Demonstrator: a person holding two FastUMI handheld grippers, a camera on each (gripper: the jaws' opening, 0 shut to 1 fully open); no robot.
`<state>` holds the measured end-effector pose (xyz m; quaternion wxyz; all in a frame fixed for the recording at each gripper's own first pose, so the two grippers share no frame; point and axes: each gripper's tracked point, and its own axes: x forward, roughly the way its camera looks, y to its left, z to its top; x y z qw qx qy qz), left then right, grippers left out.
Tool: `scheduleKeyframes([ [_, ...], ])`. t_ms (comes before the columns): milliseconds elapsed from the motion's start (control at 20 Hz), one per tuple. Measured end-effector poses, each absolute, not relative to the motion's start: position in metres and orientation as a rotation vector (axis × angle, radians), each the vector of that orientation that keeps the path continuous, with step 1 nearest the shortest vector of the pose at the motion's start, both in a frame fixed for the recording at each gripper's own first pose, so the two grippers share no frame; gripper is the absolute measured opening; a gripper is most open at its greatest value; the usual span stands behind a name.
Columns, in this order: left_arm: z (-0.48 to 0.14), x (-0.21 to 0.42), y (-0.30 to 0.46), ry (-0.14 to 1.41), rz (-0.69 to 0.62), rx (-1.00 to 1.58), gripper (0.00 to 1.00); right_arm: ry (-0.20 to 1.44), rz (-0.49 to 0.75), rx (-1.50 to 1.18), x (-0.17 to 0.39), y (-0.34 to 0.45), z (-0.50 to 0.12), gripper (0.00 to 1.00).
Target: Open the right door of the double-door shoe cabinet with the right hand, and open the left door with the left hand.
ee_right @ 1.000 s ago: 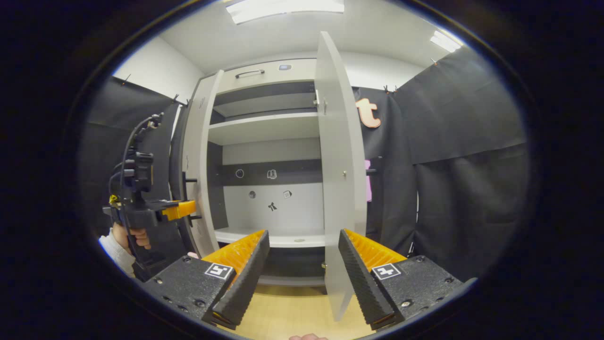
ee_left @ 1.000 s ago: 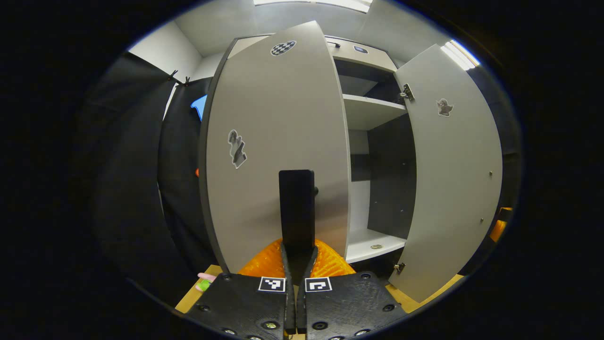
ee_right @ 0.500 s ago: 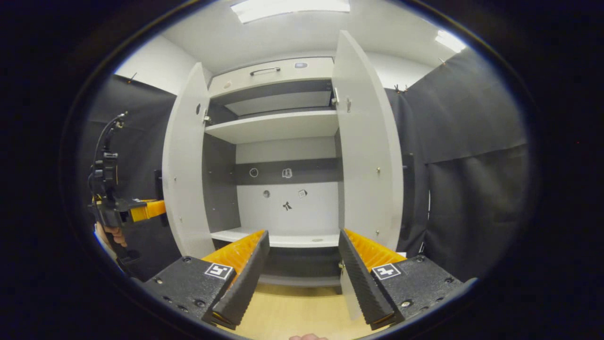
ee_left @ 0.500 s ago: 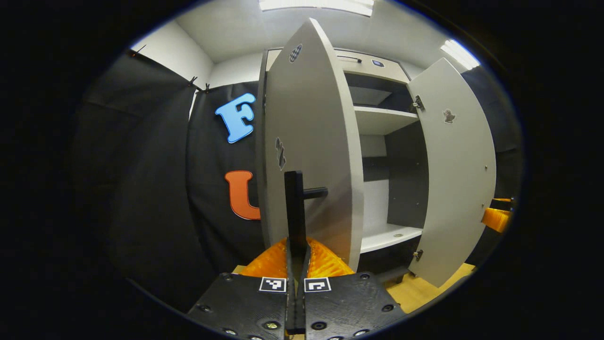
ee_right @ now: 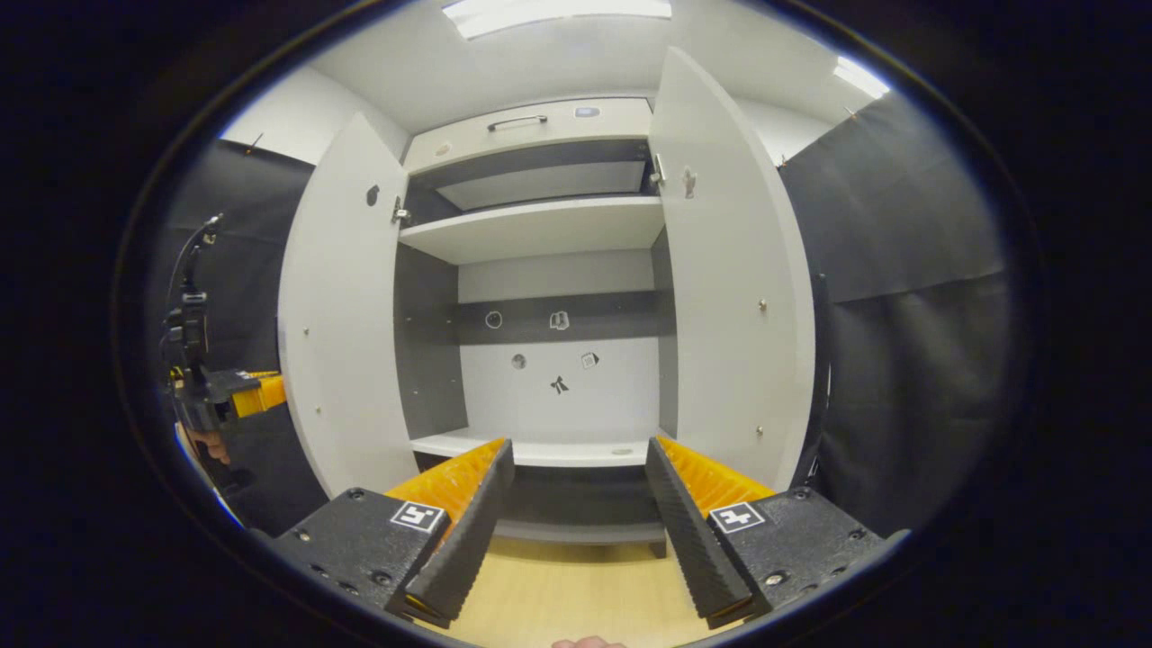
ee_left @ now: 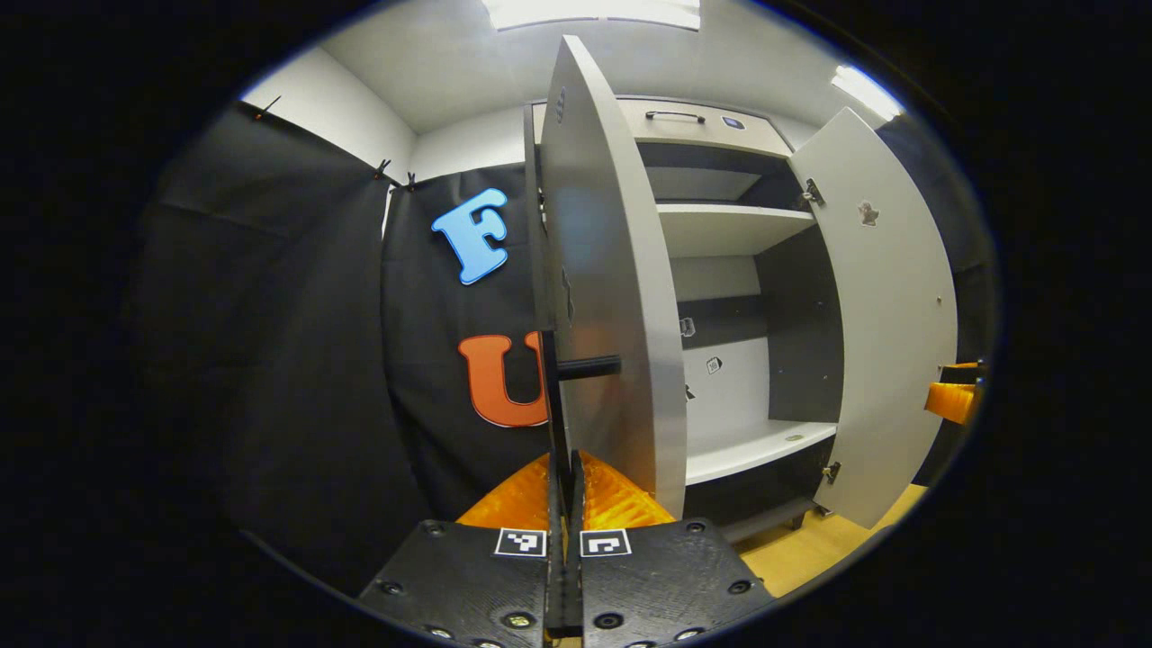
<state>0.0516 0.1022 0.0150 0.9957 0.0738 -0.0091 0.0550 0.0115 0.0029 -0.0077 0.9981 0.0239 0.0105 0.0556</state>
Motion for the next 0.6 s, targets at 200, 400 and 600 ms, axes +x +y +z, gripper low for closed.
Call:
scheduleKeyframes([
  [200,0.016,0.050,0.128,-0.025,0.098,0.106,0.00,0.024,0.108,0.043,0.014,0.005,-0.009,0.92],
  [400,0.016,0.051,0.137,-0.032,0.048,0.099,0.00,0.026,0.106,0.034,0.014,0.010,-0.009,0.92],
  [600,0.007,0.035,0.138,-0.003,0.055,0.118,0.00,0.024,0.105,0.022,0.011,0.011,-0.008,0.92],
])
